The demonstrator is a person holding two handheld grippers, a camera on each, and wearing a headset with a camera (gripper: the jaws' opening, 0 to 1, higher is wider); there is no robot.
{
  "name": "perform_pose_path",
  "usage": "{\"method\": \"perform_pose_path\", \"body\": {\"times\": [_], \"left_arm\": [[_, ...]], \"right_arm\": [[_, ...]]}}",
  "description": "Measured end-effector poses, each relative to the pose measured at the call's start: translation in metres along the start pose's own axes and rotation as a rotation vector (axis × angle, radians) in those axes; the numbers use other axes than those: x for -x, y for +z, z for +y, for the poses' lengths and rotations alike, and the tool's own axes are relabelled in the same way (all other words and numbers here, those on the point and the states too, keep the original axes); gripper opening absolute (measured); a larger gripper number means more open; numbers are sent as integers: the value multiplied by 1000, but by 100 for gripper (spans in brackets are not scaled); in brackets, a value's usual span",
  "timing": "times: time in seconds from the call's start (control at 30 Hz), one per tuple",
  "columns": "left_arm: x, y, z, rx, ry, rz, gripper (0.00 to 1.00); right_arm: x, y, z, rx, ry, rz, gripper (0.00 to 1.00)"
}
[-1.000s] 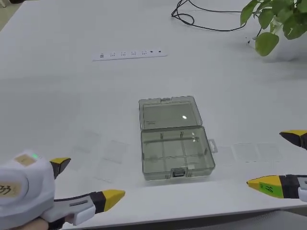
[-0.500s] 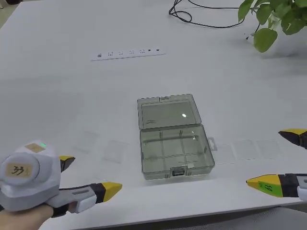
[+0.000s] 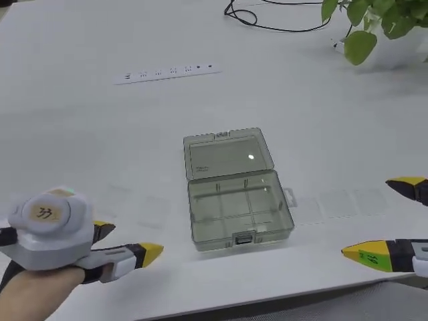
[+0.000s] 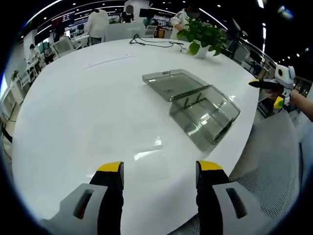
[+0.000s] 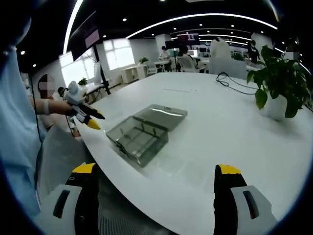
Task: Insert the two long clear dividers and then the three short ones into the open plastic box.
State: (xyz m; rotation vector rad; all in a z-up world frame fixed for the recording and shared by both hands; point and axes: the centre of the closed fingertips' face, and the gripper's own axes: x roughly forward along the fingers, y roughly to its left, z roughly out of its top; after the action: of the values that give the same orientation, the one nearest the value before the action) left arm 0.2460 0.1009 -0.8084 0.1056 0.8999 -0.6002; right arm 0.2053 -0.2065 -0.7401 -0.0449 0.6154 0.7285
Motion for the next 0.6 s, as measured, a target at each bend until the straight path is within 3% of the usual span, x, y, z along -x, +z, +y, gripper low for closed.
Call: {"method": "perform_pose_path", "body": {"times": [0.3,0.6], "left_arm": [[-12,-5,5,-12,33,69,50],[-21,-11,9,5,56,110,42]], "right_arm": [[1,-2,-2,-10,-5,-5,99],[2,-3,-3,-22,-5,-13,99]]}}
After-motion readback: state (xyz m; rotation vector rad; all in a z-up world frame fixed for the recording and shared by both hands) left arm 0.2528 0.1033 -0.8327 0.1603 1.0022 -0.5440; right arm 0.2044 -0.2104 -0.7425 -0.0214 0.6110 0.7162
